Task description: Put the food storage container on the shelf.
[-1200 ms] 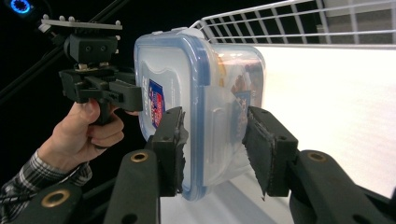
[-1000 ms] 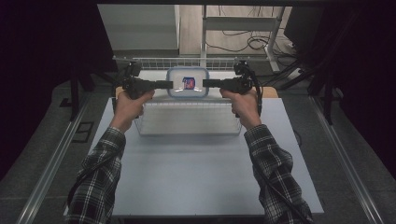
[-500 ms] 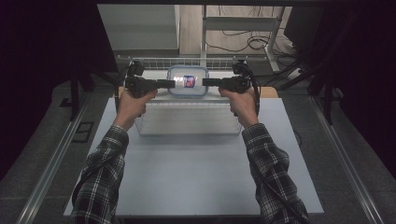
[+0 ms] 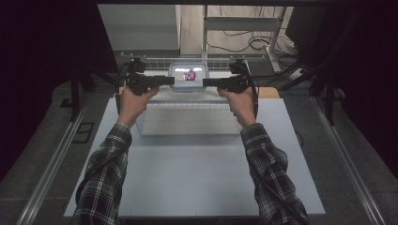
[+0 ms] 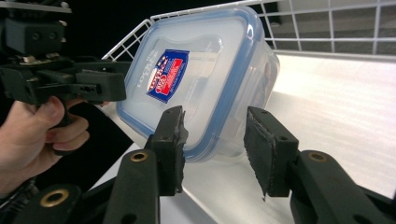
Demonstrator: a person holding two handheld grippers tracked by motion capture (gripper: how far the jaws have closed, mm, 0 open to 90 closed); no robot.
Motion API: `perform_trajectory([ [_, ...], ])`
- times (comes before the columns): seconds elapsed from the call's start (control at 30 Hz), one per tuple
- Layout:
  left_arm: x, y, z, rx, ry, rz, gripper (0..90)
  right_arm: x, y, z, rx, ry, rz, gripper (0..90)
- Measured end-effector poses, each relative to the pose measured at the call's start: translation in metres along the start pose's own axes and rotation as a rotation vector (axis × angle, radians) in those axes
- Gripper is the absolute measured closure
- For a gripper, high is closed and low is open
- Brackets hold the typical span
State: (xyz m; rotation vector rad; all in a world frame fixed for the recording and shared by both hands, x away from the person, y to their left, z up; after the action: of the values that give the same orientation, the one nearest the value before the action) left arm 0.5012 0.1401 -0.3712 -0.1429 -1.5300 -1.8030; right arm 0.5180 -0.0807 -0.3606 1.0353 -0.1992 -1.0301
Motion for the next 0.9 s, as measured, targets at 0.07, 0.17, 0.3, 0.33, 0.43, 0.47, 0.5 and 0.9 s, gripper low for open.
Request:
perform_trajectory([
  [0.07, 0.001, -0.001, -0.002, -0.003, -0.018, 0.010, 43.3, 0.000, 0.002, 0.000, 0.009, -0.023, 0.006, 57.5],
  [0.17, 0.000, 0.001, -0.002, 0.010, 0.006, 0.001, 43.8, 0.000, 0.005, 0.000, 0.023, -0.046, 0.008, 57.6],
  [0.3, 0.000, 0.004, -0.003, 0.025, 0.039, -0.002, 43.9, 0.000, 0.008, -0.002, 0.044, -0.084, 0.012, 55.2],
  [0.33, 0.000, 0.004, -0.004, 0.027, 0.044, -0.007, 43.8, 0.001, 0.009, -0.002, 0.052, -0.100, 0.011, 53.7],
  [0.43, 0.004, 0.003, -0.005, 0.034, 0.013, -0.021, 39.4, 0.002, 0.011, -0.003, 0.060, -0.128, 0.011, 48.6],
  [0.47, 0.006, 0.002, -0.006, 0.037, 0.002, -0.026, 38.6, 0.002, 0.011, -0.002, 0.061, -0.131, 0.015, 47.3],
  [0.5, 0.006, 0.002, -0.006, 0.037, 0.002, -0.026, 36.9, 0.002, 0.011, -0.002, 0.061, -0.131, 0.015, 47.3],
  [0.9, 0.019, -0.016, -0.010, -0.031, 0.067, -0.185, 13.6, -0.009, -0.006, 0.000, 0.079, -0.123, 0.137, 14.1],
])
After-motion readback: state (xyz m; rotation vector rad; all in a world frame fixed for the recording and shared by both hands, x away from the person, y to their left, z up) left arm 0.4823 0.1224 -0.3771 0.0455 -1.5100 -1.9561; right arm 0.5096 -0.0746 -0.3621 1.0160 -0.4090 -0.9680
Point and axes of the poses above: each handheld gripper's, and its own axes: z roughly backward along the jaws, y roughly out of its top, x roughly to its right, the point moved 7 cm from there along -z, roughly forward along the jaws, and after that the axes turned 15 degrees about -y, right-handed, at the moved point
